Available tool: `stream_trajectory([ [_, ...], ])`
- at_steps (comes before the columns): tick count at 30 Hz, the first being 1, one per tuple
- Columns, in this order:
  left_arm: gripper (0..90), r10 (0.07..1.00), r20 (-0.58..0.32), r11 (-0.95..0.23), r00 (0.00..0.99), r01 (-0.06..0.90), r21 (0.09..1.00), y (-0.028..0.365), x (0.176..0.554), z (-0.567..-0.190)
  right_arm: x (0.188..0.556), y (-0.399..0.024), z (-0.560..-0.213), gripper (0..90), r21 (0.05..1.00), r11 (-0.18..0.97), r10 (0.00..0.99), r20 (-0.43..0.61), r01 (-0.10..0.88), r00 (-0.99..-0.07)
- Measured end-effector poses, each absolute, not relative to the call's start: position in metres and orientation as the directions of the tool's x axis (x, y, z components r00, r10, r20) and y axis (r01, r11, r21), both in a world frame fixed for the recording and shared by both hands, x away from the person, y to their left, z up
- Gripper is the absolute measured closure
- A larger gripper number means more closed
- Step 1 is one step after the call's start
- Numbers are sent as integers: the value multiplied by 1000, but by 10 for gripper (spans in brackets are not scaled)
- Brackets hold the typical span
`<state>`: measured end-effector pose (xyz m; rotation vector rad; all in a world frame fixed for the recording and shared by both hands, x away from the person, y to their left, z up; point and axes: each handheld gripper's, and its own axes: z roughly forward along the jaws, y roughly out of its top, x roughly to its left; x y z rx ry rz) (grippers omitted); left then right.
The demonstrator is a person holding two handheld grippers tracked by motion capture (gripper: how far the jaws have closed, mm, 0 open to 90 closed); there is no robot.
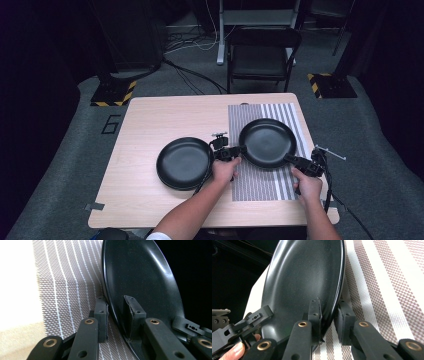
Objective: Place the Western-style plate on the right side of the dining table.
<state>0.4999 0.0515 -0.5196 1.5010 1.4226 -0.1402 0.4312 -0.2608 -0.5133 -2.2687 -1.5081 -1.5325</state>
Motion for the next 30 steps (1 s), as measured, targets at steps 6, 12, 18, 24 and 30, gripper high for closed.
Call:
stream_trajectory([
  [6,742,691,-667,220,278,798,560,49,506,-521,440,-262,-521,762,439,-550,674,735,711,68],
  [12,742,696,-670,225,259,808,545,48,509,-526,445,-261,-525,763,418,-565,665,742,711,92],
  [18,740,701,-672,231,239,815,532,47,510,-529,448,-260,-529,762,416,-567,671,734,711,106],
  [24,737,709,-670,229,221,826,515,46,509,-532,448,-259,-529,759,377,-593,657,738,712,156],
  [30,735,712,-668,234,214,826,514,44,509,-532,449,-258,-530,755,368,-607,651,738,704,176],
])
